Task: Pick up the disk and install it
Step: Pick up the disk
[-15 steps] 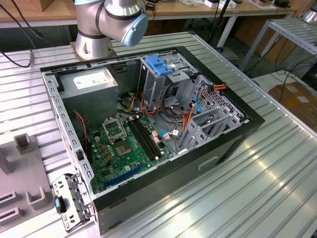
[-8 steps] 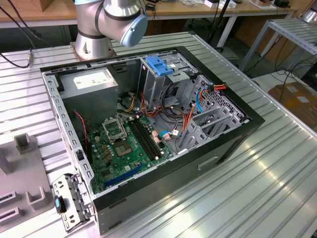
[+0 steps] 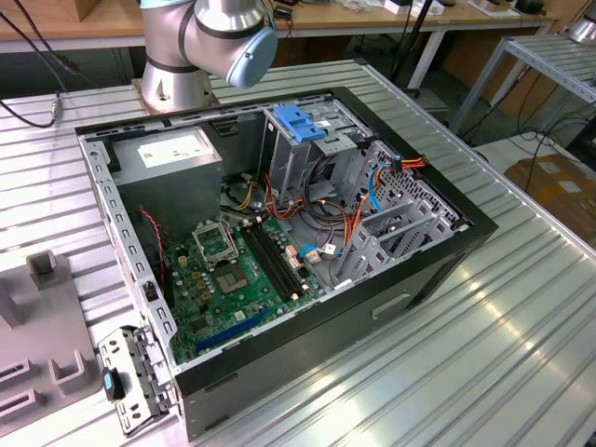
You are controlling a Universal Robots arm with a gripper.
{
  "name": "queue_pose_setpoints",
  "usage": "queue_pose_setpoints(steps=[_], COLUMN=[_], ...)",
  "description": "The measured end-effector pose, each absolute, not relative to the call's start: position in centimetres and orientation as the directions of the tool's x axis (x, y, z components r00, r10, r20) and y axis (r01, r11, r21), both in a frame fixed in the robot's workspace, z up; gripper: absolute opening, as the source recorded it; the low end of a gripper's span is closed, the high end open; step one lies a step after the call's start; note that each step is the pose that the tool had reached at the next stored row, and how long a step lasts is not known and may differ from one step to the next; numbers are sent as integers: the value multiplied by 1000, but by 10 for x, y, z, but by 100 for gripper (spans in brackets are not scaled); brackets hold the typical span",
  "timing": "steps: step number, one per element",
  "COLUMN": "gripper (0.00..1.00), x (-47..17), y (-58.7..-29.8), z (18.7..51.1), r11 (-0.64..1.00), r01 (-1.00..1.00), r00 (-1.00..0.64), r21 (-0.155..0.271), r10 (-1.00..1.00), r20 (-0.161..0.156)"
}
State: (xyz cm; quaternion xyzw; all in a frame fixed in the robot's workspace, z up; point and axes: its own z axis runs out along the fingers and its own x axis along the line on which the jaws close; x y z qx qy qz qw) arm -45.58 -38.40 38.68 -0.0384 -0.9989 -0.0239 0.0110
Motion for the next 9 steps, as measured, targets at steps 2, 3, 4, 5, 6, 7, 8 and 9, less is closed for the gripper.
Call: queue_pose_setpoints(steps=[2, 3, 4, 5, 6, 7, 8, 9], gripper=[11, 11, 11, 11, 11, 11, 11, 11], x=[-456, -456, -456, -456, -456, -456, -456, -456], y=[-384, -384, -384, -384, -384, -384, -384, -384], z=[387, 387, 387, 387, 387, 387, 387, 387], r11=[996, 996, 996, 996, 996, 996, 996, 997], r01=[77, 77, 77, 76, 76, 74, 71, 62], r00=[-997, -997, -997, -997, -997, -997, -997, -998], r21=[47, 47, 47, 47, 47, 47, 47, 47], r10=[76, 76, 76, 75, 75, 73, 70, 61], r20=[24, 24, 24, 24, 24, 24, 24, 24])
